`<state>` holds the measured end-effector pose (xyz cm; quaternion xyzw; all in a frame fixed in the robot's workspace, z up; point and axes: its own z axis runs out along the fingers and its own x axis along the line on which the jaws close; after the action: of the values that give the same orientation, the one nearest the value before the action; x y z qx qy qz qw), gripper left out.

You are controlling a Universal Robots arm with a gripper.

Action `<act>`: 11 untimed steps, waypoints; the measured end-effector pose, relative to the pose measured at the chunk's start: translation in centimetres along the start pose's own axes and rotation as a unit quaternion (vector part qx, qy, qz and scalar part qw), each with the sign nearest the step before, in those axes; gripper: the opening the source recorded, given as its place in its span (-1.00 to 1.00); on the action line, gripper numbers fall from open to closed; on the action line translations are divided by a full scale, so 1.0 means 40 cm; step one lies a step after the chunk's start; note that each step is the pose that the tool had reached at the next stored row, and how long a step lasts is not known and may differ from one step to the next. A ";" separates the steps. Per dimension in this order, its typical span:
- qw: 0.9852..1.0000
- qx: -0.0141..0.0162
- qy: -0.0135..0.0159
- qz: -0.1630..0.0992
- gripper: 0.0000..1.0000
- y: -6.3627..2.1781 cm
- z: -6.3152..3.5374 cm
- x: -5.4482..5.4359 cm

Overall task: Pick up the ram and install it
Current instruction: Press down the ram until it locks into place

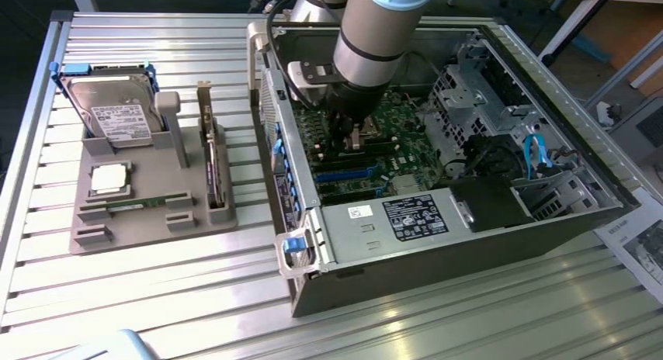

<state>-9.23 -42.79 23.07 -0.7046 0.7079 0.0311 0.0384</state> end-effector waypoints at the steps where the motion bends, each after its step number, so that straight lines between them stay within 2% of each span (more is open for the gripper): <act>1: 1.000 0.000 0.000 0.000 -0.80 0.000 0.000 0.000; 11: 1.000 0.000 0.000 0.000 -0.80 0.000 0.001 0.000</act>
<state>-9.23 -42.80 23.03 -0.7046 0.7079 0.0311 0.0384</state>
